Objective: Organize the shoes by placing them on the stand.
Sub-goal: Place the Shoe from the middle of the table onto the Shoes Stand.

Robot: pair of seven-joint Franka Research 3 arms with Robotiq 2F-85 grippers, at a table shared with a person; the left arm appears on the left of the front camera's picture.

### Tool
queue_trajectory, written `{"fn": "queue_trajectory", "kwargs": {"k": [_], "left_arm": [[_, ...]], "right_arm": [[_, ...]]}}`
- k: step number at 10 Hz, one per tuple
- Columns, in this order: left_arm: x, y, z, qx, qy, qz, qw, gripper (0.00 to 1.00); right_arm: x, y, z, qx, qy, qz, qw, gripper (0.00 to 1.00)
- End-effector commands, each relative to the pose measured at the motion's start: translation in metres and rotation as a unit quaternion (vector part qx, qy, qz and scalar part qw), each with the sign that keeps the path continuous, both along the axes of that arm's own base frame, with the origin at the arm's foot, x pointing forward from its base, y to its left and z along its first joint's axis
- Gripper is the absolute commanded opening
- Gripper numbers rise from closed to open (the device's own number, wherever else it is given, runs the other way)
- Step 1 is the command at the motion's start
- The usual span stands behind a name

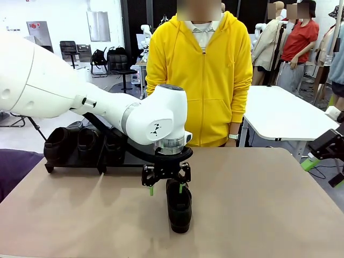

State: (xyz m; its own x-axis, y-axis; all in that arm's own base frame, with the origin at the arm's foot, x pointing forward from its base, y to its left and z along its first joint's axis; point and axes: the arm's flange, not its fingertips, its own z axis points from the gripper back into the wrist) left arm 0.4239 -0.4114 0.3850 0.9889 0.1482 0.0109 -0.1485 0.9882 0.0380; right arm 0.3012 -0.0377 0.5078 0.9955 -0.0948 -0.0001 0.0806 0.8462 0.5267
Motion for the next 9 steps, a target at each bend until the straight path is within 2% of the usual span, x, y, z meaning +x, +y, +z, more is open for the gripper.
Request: {"fn": "queue_trajectory", "kwargs": {"k": [1,3,5,6,7,9], "left_arm": [[-0.004,0.013,-0.011,-0.01,0.02,-0.001,1.0,1.0],[-0.001,0.012,-0.034,-0.011,0.03,-0.004,0.999,1.0],[0.002,0.013,-0.044,-0.004,0.008,-0.018,1.0,1.0],[0.004,0.012,-0.045,-0.005,-0.007,-0.025,1.0,0.41],[0.004,0.011,-0.045,-0.013,-0.012,-0.024,1.0,0.0],[0.004,0.011,-0.046,-0.025,-0.017,-0.024,0.999,0.0]], "right_arm": [[0.002,-0.002,0.004,0.016,-0.006,0.011,1.0,1.0],[0.002,-0.002,0.004,0.016,-0.006,0.011,1.0,1.0],[0.002,-0.002,0.004,0.016,-0.006,0.011,1.0,1.0],[0.002,-0.002,0.004,0.016,-0.006,0.011,1.0,1.0],[0.002,-0.002,0.004,0.016,-0.006,0.011,1.0,1.0],[0.002,-0.002,0.004,0.016,-0.006,0.011,1.0,1.0]]}}
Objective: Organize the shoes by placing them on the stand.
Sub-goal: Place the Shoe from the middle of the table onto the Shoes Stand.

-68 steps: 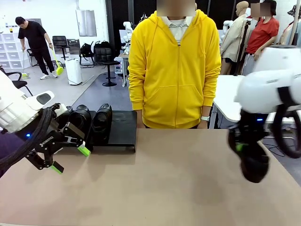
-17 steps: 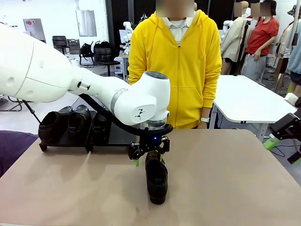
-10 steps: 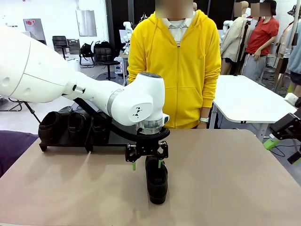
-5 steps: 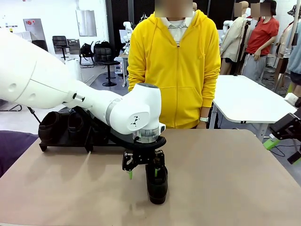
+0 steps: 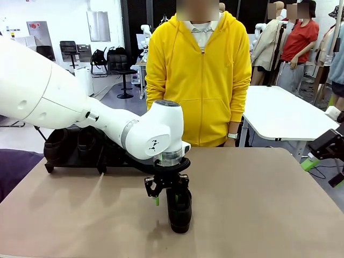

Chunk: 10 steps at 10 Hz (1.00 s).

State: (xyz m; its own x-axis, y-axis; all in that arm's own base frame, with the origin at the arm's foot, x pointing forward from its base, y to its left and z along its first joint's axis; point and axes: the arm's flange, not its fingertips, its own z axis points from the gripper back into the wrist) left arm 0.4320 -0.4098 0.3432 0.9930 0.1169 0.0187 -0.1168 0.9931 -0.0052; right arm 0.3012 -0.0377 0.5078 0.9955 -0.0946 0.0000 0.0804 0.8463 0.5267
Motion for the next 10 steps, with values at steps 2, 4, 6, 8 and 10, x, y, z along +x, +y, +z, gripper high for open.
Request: {"fn": "queue_trajectory", "kwargs": {"k": [2,4,6,8,10], "left_arm": [[-0.004,0.008,-0.006,-0.003,-0.007,-0.013,1.0,0.0],[-0.006,0.007,0.002,-0.008,-0.021,-0.017,1.0,0.0],[-0.007,0.008,0.016,-0.022,-0.037,-0.023,0.999,0.0],[-0.01,0.01,0.042,-0.04,-0.054,-0.046,0.997,0.0],[-0.015,0.019,0.081,-0.054,-0.068,-0.105,0.991,0.0]], "right_arm": [[0.002,-0.002,0.004,0.016,-0.005,0.011,1.0,1.0],[0.002,-0.002,0.004,0.016,-0.005,0.011,1.0,1.0],[0.002,-0.002,0.004,0.016,-0.005,0.011,1.0,1.0],[0.002,-0.002,0.004,0.016,-0.005,0.011,1.0,1.0],[0.002,-0.002,0.004,0.016,-0.005,0.011,1.0,1.0]]}}
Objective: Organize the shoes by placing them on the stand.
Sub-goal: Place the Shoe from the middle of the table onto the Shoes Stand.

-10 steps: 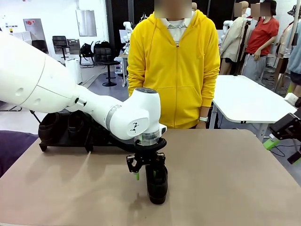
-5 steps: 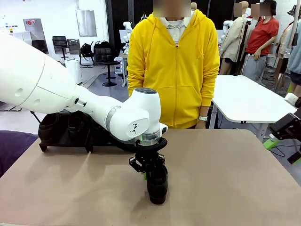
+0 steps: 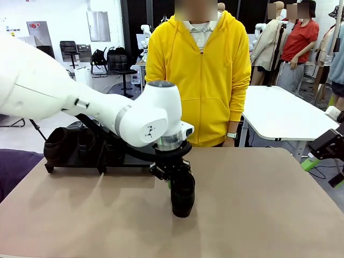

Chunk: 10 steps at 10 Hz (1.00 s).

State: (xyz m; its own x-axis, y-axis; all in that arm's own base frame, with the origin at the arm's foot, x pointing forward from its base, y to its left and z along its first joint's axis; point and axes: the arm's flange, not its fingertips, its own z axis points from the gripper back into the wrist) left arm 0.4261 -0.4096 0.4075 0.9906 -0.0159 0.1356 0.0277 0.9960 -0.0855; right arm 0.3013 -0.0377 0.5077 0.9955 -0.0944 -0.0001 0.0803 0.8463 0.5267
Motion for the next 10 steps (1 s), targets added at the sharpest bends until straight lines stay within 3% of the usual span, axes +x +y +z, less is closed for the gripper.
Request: {"fn": "queue_trajectory", "kwargs": {"k": [1,2,7,8,9,10], "left_arm": [[-0.014,0.028,0.039,-0.03,-0.02,-0.077,0.996,0.0],[-0.022,0.041,0.062,-0.056,-0.032,-0.125,0.99,0.0],[-0.065,0.152,0.106,-0.077,-0.191,-0.031,0.978,0.0],[-0.071,0.176,0.108,-0.077,-0.196,-0.039,0.977,0.0],[-0.073,0.19,0.108,-0.094,-0.133,-0.049,0.985,0.0],[-0.054,0.151,0.109,-0.064,-0.178,-0.025,0.982,0.0]], "right_arm": [[0.002,-0.002,0.004,0.016,-0.006,0.011,1.0,1.0],[0.002,-0.002,0.004,0.016,-0.006,0.011,1.0,1.0],[0.002,-0.002,0.004,0.016,-0.006,0.011,1.0,1.0],[0.002,-0.002,0.004,0.016,-0.006,0.011,1.0,1.0],[0.002,-0.002,0.004,0.016,-0.006,0.011,1.0,1.0],[0.002,-0.002,0.004,0.016,-0.006,0.011,1.0,1.0]]}}
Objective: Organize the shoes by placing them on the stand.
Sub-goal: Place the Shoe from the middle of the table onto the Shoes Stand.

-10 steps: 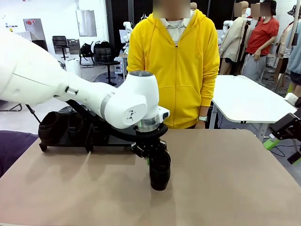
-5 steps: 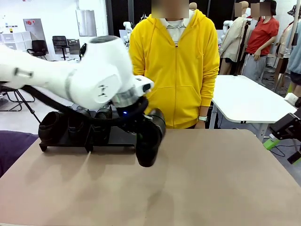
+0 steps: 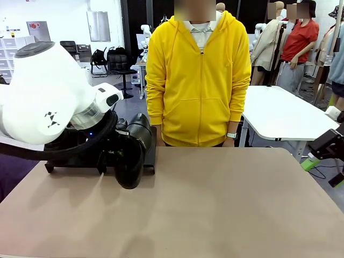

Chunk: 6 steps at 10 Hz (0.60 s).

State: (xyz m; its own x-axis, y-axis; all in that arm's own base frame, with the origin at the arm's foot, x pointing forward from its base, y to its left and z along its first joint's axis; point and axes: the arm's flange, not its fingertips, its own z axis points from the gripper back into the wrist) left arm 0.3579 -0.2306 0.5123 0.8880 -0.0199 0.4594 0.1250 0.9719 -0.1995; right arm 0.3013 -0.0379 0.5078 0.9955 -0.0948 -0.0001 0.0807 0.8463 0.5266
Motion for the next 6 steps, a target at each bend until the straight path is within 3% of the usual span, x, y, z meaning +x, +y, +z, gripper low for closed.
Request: {"fn": "queue_trajectory", "kwargs": {"k": [1,5,6], "left_arm": [[0.014,-0.028,0.004,0.005,-0.011,0.001,1.0,0.0],[0.008,-0.026,-0.003,0.008,0.002,-0.012,1.0,0.0],[0.042,-0.019,0.007,-0.016,0.002,-0.02,1.0,0.0]], "right_arm": [[0.002,-0.002,0.004,0.016,-0.006,0.011,1.0,1.0],[0.002,-0.002,0.004,0.016,-0.006,0.011,1.0,1.0],[0.002,-0.002,0.004,0.016,-0.006,0.011,1.0,1.0]]}}
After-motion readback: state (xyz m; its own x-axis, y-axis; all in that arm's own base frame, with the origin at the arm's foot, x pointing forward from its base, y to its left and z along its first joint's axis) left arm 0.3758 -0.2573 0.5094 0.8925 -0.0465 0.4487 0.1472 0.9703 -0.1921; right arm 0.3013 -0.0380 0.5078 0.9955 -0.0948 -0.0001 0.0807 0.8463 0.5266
